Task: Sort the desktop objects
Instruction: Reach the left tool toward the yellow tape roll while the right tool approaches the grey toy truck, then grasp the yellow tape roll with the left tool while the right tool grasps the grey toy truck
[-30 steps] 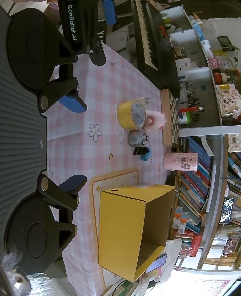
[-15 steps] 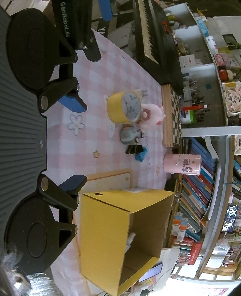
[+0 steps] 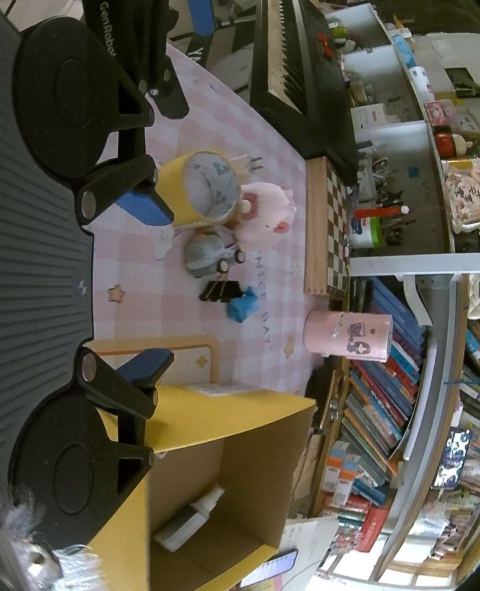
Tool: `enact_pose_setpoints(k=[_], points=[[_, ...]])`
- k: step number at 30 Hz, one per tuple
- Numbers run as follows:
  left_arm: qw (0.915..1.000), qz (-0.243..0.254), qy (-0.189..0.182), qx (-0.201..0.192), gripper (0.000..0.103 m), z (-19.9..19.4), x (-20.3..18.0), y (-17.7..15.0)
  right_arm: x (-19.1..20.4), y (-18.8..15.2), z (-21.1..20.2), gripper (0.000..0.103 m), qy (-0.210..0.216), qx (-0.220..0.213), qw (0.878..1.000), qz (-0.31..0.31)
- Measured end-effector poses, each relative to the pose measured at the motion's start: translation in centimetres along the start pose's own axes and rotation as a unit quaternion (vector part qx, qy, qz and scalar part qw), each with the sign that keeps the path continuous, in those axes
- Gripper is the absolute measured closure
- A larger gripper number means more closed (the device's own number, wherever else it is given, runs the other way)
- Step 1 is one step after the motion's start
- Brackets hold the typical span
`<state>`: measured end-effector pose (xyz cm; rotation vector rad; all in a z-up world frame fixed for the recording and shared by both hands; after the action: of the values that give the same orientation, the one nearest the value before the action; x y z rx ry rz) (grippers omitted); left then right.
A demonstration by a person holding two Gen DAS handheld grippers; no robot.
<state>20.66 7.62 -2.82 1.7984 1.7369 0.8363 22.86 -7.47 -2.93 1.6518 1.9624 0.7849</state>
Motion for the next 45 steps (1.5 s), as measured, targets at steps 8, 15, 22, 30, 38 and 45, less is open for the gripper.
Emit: enact_pose_setpoints(k=[8, 15, 22, 30, 38, 45], points=[[0.9996, -0.006, -0.005, 0.029, 0.005, 2.5, -0.3, 1.0, -0.6, 2.2, 2.8, 0.032, 0.014, 0.013, 1.000, -0.005], [0.9981, -0.013, -0.033, 0.051, 0.005, 4.8, -0.8, 1.9, -1.1, 4.6, 4.2, 0.032, 0.024, -0.009, 1.000, -0.007], [0.9935, 0.036, -0.066, 0.085, 0.005, 7.6, -3.2, 2.4, -1.3, 6.2, 5.7, 0.034, 0.045, -0.008, 0.999, -0.013], [0.9903, 0.093, -0.038, 0.096, 0.005, 10.6, -4.6, 2.3, -1.0, 6.7, 7.4, 0.041, 0.089, 0.031, 0.995, -0.017], [0.9881, 0.103, -0.049, 0.103, 0.007, 12.5, -5.0, 2.1, -0.7, 6.0, 9.4, 0.041, 0.098, 0.081, 0.992, -0.023], [0.9904, 0.055, -0.042, 0.119, 0.014, 12.1, -2.5, 1.7, -0.4, 5.7, 11.1, 0.041, 0.110, 0.115, 0.987, -0.022]])
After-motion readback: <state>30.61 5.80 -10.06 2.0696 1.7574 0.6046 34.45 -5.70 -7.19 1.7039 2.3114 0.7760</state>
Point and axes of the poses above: each gripper's, at about its wrist camera, not at the fingertips, and z roughly the way its jaws point, x to its left, y to its top, the point moved 5 cm from there along z, roughly the way its jaws point, and after that the axes turned 7 degrees about x, right-handed, at the moved point
